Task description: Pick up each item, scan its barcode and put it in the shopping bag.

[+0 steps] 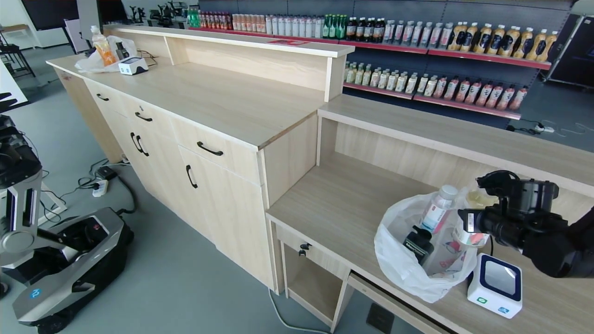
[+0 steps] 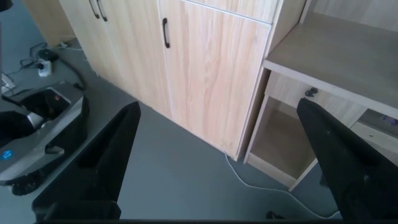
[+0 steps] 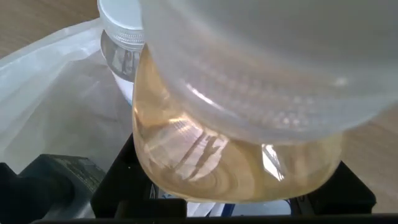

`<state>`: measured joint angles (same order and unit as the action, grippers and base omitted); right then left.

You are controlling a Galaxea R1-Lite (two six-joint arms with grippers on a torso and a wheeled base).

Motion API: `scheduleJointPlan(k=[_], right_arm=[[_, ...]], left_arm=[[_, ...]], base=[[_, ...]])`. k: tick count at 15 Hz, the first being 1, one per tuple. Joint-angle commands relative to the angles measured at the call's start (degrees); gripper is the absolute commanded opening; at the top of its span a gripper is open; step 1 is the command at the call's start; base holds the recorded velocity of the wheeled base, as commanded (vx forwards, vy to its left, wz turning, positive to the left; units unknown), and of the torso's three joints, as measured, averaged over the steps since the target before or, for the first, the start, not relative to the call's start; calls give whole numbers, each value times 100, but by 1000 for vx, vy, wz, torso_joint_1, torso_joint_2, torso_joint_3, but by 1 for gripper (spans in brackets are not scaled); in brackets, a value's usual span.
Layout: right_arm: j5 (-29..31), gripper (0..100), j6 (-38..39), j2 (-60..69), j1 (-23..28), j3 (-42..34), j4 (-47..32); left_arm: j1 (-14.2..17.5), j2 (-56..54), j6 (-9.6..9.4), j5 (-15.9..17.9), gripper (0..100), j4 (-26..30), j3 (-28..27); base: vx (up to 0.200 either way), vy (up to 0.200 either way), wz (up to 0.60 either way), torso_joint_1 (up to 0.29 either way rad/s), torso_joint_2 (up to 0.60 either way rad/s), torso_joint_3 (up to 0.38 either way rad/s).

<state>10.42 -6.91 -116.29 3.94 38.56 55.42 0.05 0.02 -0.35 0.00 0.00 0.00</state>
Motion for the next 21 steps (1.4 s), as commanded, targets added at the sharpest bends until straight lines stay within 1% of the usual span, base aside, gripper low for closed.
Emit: scheduleJointPlan(k=[1,5,8,10,13,17,21], right_arm=[[-5,0,58,-430,-42,46,48],[-23,0,287,-834,-33,38,347],[-49,0,296,-1063,-33,99,514],[-207,0,296,-1186,-33,126,593],[-260,0,296,-1555,-42,161,997],[-304,0,296,-1889,-192,249,1278],[-374,0,287,-2030,-200,284,1340]], left_arm=[[4,-2,0,0,100,0,0],[4,-2,0,0,100,0,0],[4,-2,0,0,100,0,0],[4,-2,0,0,100,0,0],[4,-2,0,0,100,0,0],[4,-2,0,0,100,0,0],[4,-2,0,0,100,0,0]], base=[[0,0,0,0,0,0],[0,0,0,0,0,0],[0,0,0,0,0,0],[0,0,0,0,0,0],[0,0,0,0,0,0],[0,0,0,0,0,0],[0,0,0,0,0,0]])
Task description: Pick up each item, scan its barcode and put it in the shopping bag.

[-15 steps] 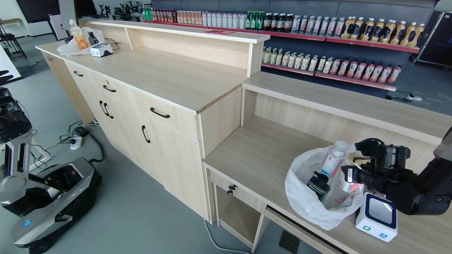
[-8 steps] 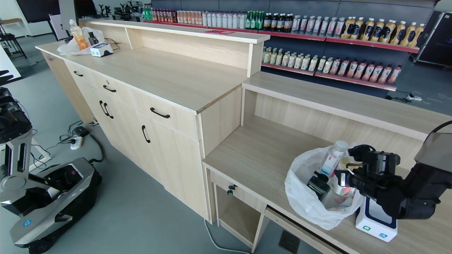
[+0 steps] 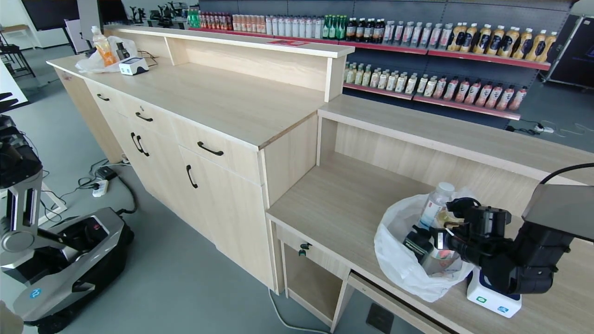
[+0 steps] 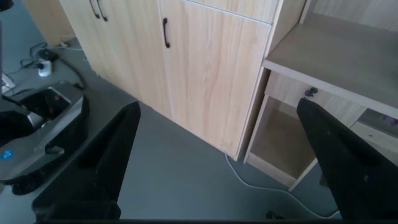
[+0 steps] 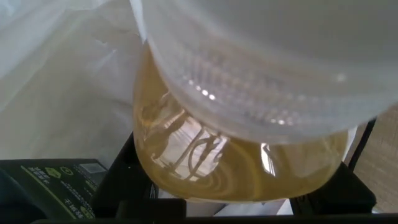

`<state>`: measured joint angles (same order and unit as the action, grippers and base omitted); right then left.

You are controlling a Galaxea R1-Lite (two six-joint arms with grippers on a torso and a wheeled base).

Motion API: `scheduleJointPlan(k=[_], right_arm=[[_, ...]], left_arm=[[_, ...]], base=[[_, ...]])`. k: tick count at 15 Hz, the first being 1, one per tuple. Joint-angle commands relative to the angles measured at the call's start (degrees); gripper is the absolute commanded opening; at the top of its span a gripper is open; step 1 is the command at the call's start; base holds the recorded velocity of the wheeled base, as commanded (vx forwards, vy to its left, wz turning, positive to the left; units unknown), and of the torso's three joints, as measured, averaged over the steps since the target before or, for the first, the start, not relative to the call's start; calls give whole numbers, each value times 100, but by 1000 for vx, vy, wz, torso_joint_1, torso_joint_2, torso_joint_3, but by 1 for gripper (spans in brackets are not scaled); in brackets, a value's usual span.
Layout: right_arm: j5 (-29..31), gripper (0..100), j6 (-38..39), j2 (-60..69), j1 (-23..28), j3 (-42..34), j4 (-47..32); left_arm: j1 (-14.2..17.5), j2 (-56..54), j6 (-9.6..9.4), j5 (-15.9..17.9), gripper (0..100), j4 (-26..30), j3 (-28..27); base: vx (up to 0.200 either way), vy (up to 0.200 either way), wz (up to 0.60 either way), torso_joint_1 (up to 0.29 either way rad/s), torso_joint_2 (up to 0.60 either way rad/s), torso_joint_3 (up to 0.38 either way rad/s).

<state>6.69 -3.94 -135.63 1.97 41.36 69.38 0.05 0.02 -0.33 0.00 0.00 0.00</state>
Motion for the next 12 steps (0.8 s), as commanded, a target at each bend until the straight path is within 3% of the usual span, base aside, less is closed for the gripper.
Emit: scheduleJointPlan(k=[1,4,5,8,12], right_arm=[[-1,0,-11,-95,-4,3,-56],[-1,0,-28,-95,-4,-5,-73],[-1,100,-28,-86,-4,-5,-82],[-1,100,-19,221,-48,-49,-196],[-476,100,-28,1329,40,-102,-838]], left_arm=[[4,-2,-2,0,100,0,0],[4,-2,-2,0,100,0,0],[4,-2,-2,0,100,0,0],[4,-2,-2,0,100,0,0],[4,-2,-2,0,100,0,0]], base=[[0,0,0,0,0,0],[0,0,0,0,0,0],[0,0,0,0,0,0],[0,0,0,0,0,0],[0,0,0,0,0,0]])
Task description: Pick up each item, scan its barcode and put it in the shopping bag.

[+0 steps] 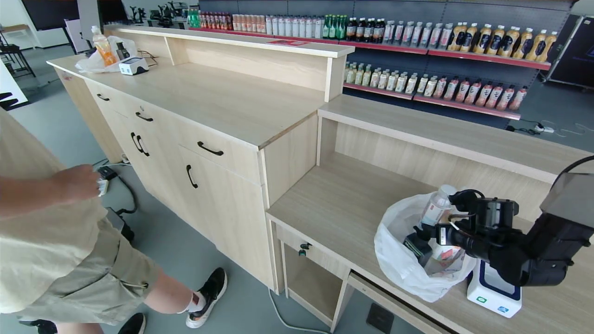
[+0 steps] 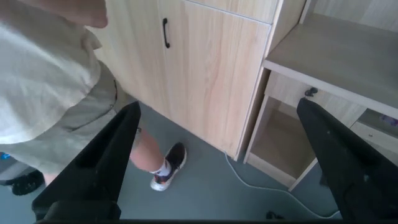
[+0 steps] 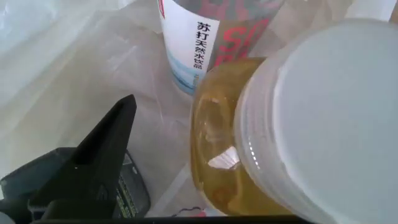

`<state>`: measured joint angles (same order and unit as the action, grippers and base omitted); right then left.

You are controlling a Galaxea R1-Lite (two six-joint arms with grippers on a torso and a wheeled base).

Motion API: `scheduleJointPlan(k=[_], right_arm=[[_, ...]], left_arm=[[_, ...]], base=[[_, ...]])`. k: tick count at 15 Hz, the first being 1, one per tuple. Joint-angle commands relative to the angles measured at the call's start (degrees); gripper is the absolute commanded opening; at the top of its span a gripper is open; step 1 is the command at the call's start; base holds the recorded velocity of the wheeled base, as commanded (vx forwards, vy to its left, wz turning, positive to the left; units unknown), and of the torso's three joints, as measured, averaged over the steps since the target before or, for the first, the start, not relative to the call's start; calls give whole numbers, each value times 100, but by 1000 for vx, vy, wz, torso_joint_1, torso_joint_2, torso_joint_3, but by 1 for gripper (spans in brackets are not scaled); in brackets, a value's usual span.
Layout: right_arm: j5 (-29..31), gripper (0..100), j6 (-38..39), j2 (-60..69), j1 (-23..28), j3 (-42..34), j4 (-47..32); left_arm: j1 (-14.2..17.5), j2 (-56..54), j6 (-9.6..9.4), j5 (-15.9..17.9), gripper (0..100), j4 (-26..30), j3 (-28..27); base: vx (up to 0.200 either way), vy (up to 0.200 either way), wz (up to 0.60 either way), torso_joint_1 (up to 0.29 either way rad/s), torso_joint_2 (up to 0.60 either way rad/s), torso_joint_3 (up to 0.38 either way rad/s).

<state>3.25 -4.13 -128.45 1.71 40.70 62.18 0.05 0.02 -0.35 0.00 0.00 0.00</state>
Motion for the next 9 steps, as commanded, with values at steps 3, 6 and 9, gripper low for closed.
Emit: scheduleJointPlan(k=[3,6,9], right_arm=[[-176,100,-88,989,216,-98,-119],[-167,100,-694,1903,260,-265,-514],[70,100,-1793,2896,445,-651,-831]], left_arm=[[4,-2,0,0,100,0,0],[4,-2,0,0,100,0,0],[4,-2,0,0,100,0,0]], base=[[0,0,0,0,0,0],[0,0,0,0,0,0],[0,0,0,0,0,0]])
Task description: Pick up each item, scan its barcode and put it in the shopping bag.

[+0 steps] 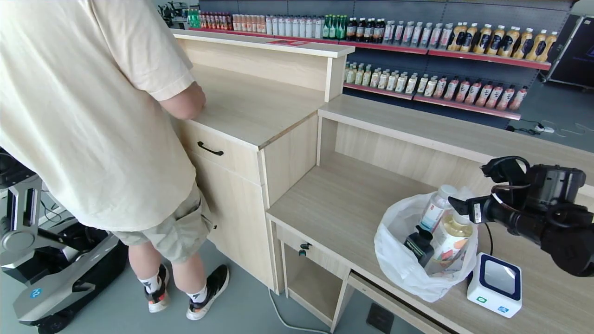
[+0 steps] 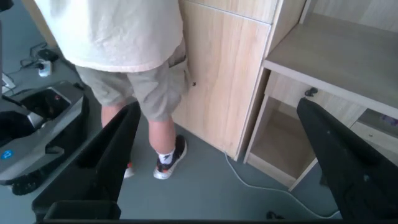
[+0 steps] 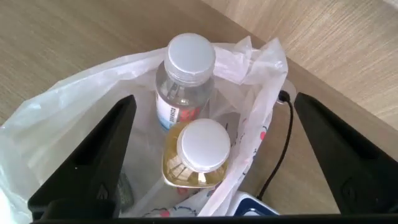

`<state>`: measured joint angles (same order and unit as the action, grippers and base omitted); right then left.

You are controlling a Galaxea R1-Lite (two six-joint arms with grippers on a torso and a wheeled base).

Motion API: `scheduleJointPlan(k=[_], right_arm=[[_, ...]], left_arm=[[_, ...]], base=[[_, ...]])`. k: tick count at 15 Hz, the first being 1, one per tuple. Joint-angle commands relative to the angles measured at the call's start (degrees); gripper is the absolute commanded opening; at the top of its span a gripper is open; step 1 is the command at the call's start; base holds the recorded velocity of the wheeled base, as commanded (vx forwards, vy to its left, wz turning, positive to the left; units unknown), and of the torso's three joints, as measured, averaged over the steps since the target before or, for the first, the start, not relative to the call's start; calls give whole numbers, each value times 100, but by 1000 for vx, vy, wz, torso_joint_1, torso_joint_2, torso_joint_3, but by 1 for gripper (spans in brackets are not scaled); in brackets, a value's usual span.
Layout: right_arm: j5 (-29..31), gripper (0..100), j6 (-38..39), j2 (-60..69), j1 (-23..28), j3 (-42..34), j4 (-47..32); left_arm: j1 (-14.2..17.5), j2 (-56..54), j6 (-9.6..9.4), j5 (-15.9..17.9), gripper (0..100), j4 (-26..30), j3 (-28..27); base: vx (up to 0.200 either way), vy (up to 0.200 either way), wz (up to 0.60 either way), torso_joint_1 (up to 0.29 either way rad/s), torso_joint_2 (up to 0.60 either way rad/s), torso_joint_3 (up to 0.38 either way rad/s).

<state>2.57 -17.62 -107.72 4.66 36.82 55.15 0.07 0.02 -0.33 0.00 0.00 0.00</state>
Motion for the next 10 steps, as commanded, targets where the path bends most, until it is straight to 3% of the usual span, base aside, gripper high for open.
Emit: scheduleJointPlan(k=[1,6,10], right_arm=[[112,100,-726,1104,360,-351,-83],[94,100,-620,1903,1090,-658,-171],[94,100,-146,2976,1310,-1265,-980]], left_arm=[[1,-2,-2,0,100,0,0],[1,-2,-2,0,100,0,0],[1,-2,-2,0,100,0,0]], base=[[0,0,-600,-2,-2,12],[0,0,-600,3,3,2],[0,0,-600,2,2,4]])
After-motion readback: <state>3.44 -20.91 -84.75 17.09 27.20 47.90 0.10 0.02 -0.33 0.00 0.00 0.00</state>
